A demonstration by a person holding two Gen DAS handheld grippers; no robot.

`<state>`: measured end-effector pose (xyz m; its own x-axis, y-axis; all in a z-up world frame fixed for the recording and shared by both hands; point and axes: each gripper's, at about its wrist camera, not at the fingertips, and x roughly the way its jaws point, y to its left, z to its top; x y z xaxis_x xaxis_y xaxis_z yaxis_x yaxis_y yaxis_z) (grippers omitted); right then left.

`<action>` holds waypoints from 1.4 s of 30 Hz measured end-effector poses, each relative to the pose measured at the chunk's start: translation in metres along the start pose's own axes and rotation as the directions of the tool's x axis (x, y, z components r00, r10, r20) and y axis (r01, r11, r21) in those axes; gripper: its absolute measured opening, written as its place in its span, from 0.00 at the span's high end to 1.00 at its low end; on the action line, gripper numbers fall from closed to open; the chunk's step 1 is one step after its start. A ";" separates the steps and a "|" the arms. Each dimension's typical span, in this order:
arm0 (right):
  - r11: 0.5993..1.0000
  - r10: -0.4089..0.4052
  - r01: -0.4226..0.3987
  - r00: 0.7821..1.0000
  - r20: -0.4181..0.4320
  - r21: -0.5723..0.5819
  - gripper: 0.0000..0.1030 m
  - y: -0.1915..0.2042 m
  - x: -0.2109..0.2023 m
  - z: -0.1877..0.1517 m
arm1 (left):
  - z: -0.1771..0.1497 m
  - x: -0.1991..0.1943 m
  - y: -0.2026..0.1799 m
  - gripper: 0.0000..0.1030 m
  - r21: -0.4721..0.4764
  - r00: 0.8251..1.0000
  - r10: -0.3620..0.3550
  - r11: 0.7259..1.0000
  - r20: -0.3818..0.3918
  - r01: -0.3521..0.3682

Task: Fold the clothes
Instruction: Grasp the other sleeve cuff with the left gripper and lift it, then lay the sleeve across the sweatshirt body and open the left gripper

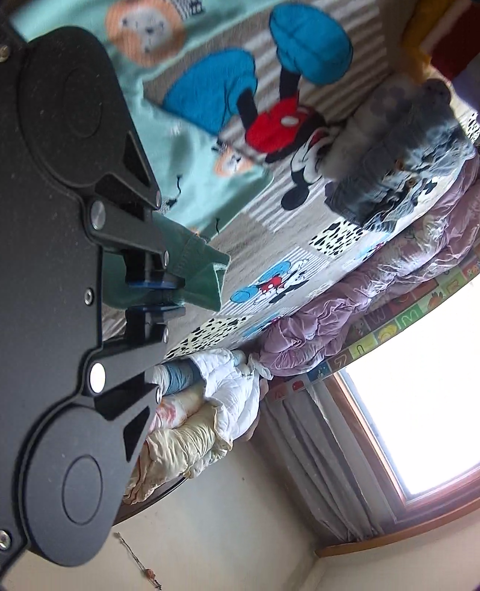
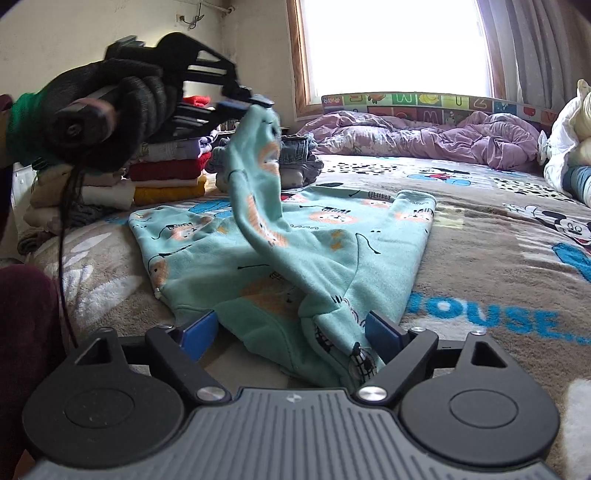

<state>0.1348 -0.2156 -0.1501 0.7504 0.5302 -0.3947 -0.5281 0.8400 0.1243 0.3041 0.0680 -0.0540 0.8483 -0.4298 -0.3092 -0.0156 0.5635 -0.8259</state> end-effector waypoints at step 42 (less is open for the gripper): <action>0.993 0.060 -0.061 0.998 0.006 0.103 0.27 -0.019 -0.003 0.002 | -0.058 0.218 -0.044 0.95 0.393 0.940 0.323 0.883 -0.112 -0.257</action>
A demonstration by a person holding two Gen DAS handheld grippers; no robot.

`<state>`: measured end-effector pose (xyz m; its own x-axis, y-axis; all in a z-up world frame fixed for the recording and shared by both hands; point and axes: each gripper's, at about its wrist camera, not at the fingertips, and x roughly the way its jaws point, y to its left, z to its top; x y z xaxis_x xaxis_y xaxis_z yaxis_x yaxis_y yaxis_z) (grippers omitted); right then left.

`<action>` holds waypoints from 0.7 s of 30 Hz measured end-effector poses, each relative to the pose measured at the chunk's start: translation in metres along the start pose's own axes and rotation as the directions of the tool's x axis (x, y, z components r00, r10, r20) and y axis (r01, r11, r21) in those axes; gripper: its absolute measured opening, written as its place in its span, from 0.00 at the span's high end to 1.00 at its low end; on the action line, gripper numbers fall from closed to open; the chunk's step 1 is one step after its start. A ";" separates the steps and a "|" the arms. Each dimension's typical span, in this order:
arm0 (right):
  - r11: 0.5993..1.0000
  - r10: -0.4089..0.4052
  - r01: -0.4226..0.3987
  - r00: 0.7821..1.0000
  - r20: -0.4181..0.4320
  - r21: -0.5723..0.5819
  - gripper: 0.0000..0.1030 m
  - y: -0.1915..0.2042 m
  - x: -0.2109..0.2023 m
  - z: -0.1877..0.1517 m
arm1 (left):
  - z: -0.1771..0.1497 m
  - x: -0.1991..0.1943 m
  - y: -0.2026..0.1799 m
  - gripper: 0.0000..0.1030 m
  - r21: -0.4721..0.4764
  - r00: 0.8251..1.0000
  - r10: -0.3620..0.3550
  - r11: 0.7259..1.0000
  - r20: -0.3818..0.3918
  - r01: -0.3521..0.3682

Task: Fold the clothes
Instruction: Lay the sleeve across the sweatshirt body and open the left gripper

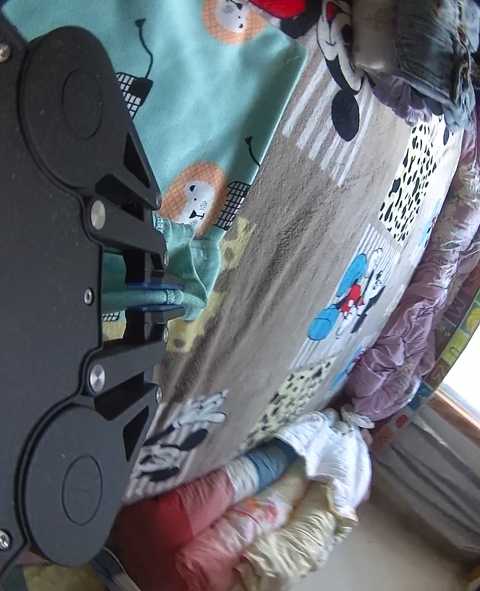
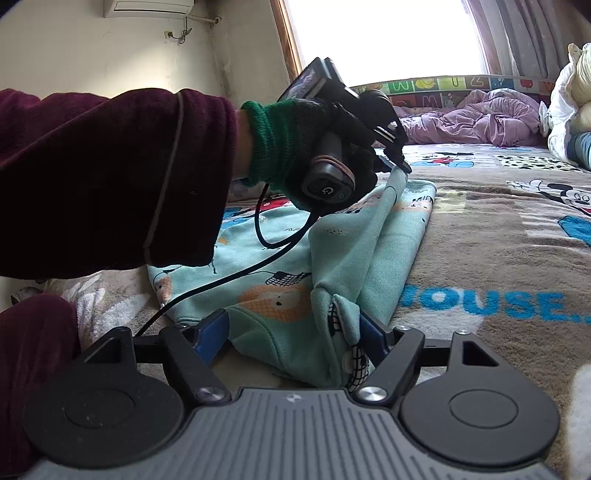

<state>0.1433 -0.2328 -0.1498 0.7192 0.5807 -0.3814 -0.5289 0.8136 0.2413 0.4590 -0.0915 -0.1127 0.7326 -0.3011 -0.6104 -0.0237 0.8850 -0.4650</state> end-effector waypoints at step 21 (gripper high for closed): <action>0.937 -0.024 -0.024 0.991 0.133 0.347 0.35 -0.071 -0.014 0.043 | 0.017 -0.031 0.058 0.75 0.094 0.991 -0.123 0.987 -0.054 0.128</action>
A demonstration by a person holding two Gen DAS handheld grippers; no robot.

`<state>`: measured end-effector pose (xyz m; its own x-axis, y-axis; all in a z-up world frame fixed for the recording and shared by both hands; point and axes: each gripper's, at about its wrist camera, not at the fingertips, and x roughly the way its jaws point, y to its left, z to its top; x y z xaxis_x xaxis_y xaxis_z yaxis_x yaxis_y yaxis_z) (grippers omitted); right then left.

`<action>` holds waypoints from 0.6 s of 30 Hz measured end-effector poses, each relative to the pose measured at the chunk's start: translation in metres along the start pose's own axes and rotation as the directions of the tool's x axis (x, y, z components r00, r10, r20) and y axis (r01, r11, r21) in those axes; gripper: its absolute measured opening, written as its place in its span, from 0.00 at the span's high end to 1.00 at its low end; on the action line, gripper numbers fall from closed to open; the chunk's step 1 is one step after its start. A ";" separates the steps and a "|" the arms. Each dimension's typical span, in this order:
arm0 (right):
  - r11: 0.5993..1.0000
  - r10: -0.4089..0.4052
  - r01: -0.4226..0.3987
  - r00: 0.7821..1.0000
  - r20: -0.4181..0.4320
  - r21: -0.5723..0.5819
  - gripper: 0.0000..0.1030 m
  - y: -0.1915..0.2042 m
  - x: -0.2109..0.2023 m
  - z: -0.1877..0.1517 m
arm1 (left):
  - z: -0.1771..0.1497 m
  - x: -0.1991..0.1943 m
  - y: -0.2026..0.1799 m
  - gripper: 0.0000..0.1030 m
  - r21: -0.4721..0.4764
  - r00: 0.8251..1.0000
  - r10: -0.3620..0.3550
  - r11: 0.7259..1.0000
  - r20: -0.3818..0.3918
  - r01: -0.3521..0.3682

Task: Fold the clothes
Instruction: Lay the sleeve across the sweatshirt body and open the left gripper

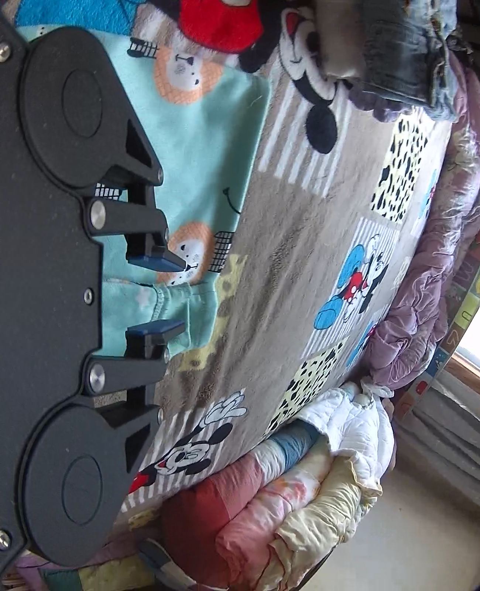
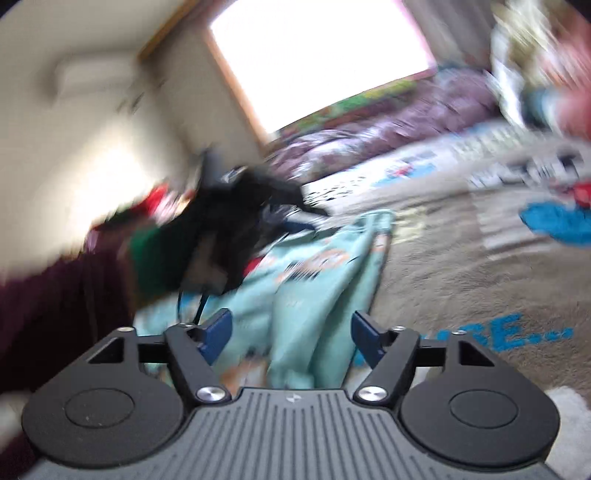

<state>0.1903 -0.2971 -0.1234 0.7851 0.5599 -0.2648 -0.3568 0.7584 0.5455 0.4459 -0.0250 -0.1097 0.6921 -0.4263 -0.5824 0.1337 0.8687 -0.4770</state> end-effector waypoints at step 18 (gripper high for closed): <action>0.998 0.032 -0.024 0.987 -0.160 0.054 0.78 -0.078 0.189 0.094 | -0.006 0.024 0.024 0.76 -0.055 0.984 -0.174 0.984 -0.043 0.172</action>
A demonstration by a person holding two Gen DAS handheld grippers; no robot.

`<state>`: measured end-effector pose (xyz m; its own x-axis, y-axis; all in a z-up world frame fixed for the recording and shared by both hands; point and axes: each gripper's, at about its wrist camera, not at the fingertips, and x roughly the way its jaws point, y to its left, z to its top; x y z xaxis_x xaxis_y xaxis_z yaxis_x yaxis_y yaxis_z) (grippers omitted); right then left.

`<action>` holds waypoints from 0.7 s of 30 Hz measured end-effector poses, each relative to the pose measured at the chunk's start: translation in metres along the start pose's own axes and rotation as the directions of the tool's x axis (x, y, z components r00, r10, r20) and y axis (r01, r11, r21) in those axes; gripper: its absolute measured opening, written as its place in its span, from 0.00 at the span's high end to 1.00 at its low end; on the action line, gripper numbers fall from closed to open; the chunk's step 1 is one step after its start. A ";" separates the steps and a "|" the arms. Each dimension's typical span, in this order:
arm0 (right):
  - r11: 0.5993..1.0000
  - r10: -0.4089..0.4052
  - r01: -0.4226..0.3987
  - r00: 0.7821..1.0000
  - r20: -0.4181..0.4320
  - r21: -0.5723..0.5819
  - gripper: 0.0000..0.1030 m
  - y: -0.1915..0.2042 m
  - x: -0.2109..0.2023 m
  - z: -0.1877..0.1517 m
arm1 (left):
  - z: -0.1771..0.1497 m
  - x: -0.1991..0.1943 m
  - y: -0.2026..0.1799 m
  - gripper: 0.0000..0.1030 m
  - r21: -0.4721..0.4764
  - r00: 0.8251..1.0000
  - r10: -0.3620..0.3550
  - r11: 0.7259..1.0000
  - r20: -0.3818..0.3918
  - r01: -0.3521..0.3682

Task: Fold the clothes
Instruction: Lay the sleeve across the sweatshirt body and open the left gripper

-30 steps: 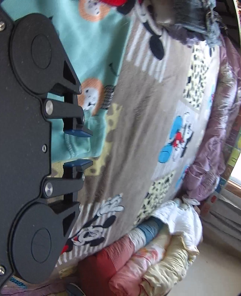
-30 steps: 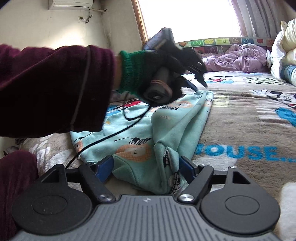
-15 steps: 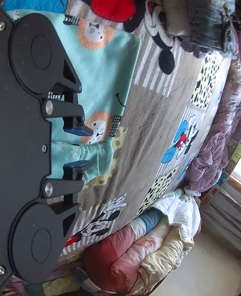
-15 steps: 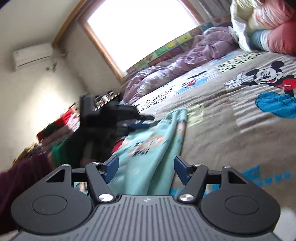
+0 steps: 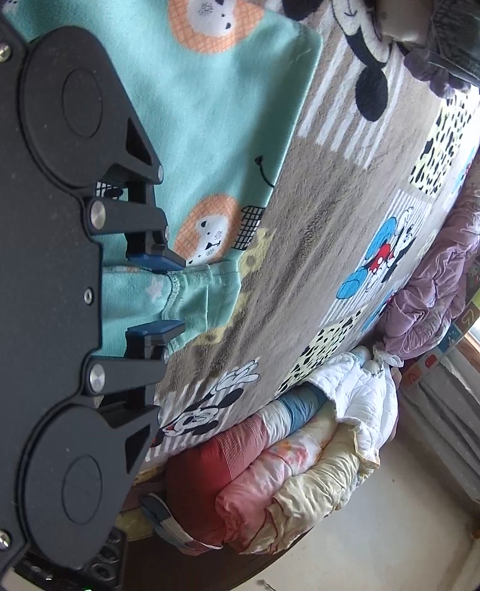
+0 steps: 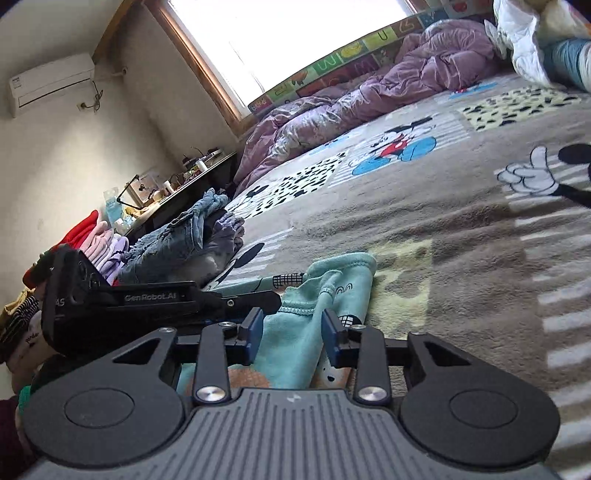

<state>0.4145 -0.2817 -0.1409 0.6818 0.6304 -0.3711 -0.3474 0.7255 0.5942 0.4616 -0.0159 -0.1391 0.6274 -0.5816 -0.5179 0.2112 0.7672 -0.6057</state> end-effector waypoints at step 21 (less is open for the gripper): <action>0.993 -0.080 0.081 0.997 -0.010 0.087 0.87 -0.023 0.005 -0.004 | 0.004 0.004 -0.002 0.92 0.075 0.999 0.044 0.996 0.014 -0.045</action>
<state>0.4230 -0.2945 -0.1596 0.7008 0.5730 -0.4249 -0.2337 0.7472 0.6221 0.4669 -0.0185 -0.1376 0.6464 -0.5435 -0.5355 0.2383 0.8105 -0.5350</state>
